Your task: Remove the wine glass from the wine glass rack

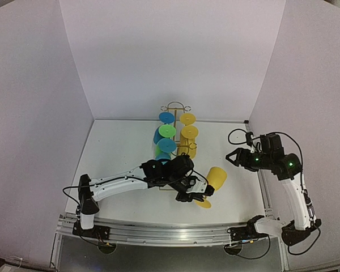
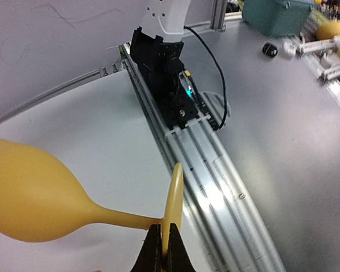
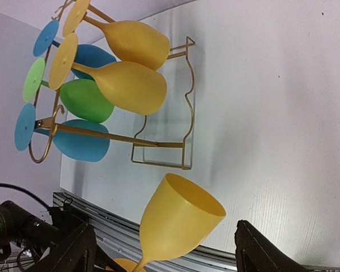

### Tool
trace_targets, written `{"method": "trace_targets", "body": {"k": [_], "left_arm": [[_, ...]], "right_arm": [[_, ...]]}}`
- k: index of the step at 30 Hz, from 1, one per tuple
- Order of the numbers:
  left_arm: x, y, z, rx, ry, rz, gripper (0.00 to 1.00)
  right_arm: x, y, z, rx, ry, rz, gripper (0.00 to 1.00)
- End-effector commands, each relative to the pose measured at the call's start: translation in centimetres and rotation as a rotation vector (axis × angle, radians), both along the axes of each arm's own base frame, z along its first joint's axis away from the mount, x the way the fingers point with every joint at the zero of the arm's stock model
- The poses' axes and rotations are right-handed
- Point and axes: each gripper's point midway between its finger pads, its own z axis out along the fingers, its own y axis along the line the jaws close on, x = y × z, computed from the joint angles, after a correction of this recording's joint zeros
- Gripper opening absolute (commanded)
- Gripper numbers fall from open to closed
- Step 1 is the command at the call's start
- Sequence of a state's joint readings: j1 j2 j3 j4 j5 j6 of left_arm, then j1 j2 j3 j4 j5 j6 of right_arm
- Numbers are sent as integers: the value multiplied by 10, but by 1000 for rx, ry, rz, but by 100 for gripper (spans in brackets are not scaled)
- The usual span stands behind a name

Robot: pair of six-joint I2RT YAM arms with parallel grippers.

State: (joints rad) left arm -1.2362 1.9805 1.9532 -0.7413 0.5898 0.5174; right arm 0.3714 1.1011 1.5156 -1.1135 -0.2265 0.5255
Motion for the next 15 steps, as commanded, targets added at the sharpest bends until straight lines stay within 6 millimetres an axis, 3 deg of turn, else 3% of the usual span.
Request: {"method": "trace_targets", "body": {"k": [1,4,8,10,12,15], "left_arm": [[12,25,26,-192,-489,-210,0],[18,27,22,-247,-657,-267,0],[36,19,24,-285,-783,-219,0],[43,16,30,-392,-908,-201,0],[43,19,12,-493,-1046,-218,0],[37,18,14,-627,-1160,-207,0]], "right_arm": [[-3,2,-21,-30,145,-1,79],[-5,5,-21,-11,165,6,76],[-10,14,-11,43,168,39,72],[-13,18,-6,77,175,53,69],[-15,20,-3,100,184,52,66],[-19,22,-3,113,194,62,63]]}}
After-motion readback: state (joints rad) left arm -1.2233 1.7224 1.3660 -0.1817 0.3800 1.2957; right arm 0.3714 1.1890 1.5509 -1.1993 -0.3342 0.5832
